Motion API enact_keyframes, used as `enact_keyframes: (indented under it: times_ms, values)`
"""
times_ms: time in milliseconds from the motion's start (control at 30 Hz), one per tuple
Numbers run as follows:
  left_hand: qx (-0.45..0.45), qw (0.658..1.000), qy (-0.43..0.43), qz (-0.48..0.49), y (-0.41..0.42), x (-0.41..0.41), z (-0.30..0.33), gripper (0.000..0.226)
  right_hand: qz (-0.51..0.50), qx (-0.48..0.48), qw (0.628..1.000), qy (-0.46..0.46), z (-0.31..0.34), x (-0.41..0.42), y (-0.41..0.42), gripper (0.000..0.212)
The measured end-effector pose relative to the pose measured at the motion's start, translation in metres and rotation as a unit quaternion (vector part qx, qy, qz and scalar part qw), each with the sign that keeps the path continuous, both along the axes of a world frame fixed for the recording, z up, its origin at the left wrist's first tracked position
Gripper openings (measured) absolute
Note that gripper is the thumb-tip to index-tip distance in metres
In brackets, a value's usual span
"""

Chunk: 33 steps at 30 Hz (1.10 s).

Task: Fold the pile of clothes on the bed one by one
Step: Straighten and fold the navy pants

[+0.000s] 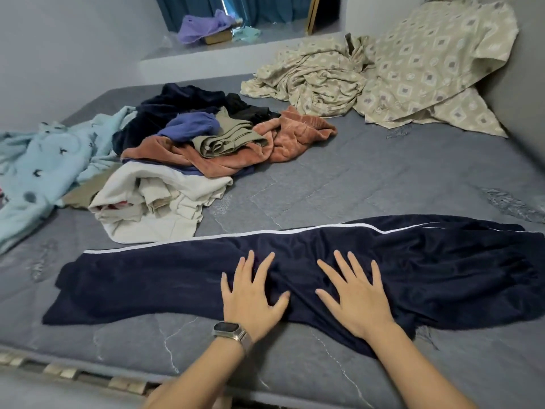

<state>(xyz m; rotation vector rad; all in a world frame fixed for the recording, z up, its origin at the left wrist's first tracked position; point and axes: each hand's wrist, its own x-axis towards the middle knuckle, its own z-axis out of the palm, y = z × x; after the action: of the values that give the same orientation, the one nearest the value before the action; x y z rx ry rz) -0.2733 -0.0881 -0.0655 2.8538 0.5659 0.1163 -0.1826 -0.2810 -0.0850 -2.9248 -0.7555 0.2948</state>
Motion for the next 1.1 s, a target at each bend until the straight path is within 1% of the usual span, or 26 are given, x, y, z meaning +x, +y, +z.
enact_keyframes:
  times_ms: [33, 67, 133, 200, 267, 300, 333, 367, 433, 467, 500, 533, 567, 633, 667, 700, 767, 833, 867, 933, 967, 1033, 1100]
  values:
    - [0.009, 0.997, 0.073, 0.000, 0.011, -0.001, -0.004, 0.083, -0.012, 0.003, 1.000, -0.001, 0.001, 0.001, -0.001, 0.063]
    - [0.019, 0.993, 0.113, -0.011, 0.023, -0.003, -0.008, 0.088, -0.020, 0.006, 1.000, -0.010, 0.001, 0.002, -0.001, 0.062]
    - [0.038, 0.989, 0.138, -0.030, 0.051, -0.009, -0.013, 0.092, -0.026, 0.010, 0.999, -0.026, 0.000, 0.005, -0.002, 0.066]
    - [0.042, 0.987, 0.153, 0.004, 0.091, -0.016, -0.011, 0.088, -0.032, 0.000, 0.999, -0.017, -0.001, 0.005, -0.001, 0.074]
    - [0.033, 0.980, 0.177, 0.086, 0.136, -0.028, -0.008, 0.074, -0.028, -0.004, 0.999, -0.027, -0.004, 0.007, 0.000, 0.083]
    - [0.030, 0.973, 0.178, 0.141, 0.157, -0.037, -0.007, 0.071, -0.031, -0.007, 0.999, -0.021, -0.003, 0.008, 0.001, 0.084]
    - [0.024, 0.961, 0.179, 0.211, 0.177, -0.050, -0.006, 0.074, -0.036, -0.011, 0.999, -0.015, 0.000, 0.009, 0.003, 0.082]
    - [0.006, 0.941, 0.168, 0.293, 0.193, -0.063, 0.001, 0.083, -0.040, -0.017, 0.999, -0.010, 0.003, 0.010, 0.005, 0.077]
    - [-0.049, 0.884, 0.140, 0.443, 0.236, -0.091, 0.006, 0.106, -0.038, -0.024, 0.999, -0.001, 0.010, 0.007, 0.011, 0.068]
    - [-0.064, 0.855, 0.147, 0.492, 0.258, -0.103, 0.008, 0.119, -0.036, -0.019, 0.999, -0.001, 0.013, 0.005, 0.015, 0.067]
    - [-0.070, 0.837, 0.164, 0.518, 0.282, -0.114, 0.005, 0.131, -0.032, -0.015, 0.999, -0.001, 0.015, 0.002, 0.019, 0.066]
    - [-0.077, 0.827, 0.176, 0.528, 0.302, -0.121, 0.003, 0.138, -0.026, -0.013, 1.000, 0.001, 0.017, -0.002, 0.024, 0.067]
    - [-0.084, 0.823, 0.188, 0.529, 0.317, -0.124, -0.001, 0.136, -0.020, -0.014, 1.000, 0.004, 0.019, -0.006, 0.030, 0.068]
    - [-0.107, 0.834, 0.147, 0.522, 0.333, -0.123, 0.001, 0.111, -0.011, -0.012, 1.000, 0.011, 0.020, -0.013, 0.046, 0.073]
    - [-0.121, 0.837, 0.133, 0.517, 0.329, -0.118, 0.009, 0.103, -0.007, -0.007, 1.000, 0.015, 0.021, -0.015, 0.056, 0.078]
    - [-0.128, 0.840, 0.100, 0.517, 0.324, -0.114, 0.017, 0.098, -0.001, -0.001, 1.000, 0.020, 0.022, -0.016, 0.066, 0.081]
    - [-0.165, 0.831, 0.039, 0.531, 0.330, -0.110, 0.019, 0.092, 0.011, 0.006, 0.999, 0.042, 0.023, -0.017, 0.090, 0.075]
    - [-0.216, 0.818, -0.002, 0.533, 0.337, -0.106, 0.021, 0.097, 0.018, 0.008, 0.998, 0.065, 0.026, -0.018, 0.115, 0.067]
    - [-0.256, 0.800, -0.032, 0.542, 0.340, -0.104, 0.020, 0.098, 0.018, 0.008, 0.997, 0.072, 0.028, -0.019, 0.127, 0.066]
    - [-0.338, 0.759, -0.104, 0.546, 0.349, -0.098, 0.021, 0.091, 0.015, 0.013, 0.997, 0.079, 0.033, -0.022, 0.150, 0.065]
    - [-0.380, 0.746, -0.115, 0.535, 0.354, -0.096, 0.019, 0.088, 0.012, 0.017, 0.996, 0.081, 0.034, -0.023, 0.159, 0.066]
    - [-0.472, 0.716, -0.090, 0.506, 0.361, -0.091, 0.013, 0.080, 0.013, 0.021, 0.996, 0.086, 0.035, -0.026, 0.175, 0.069]
    - [-0.492, 0.715, -0.117, 0.483, 0.363, -0.086, 0.011, 0.073, 0.016, 0.023, 0.996, 0.086, 0.037, -0.028, 0.183, 0.069]
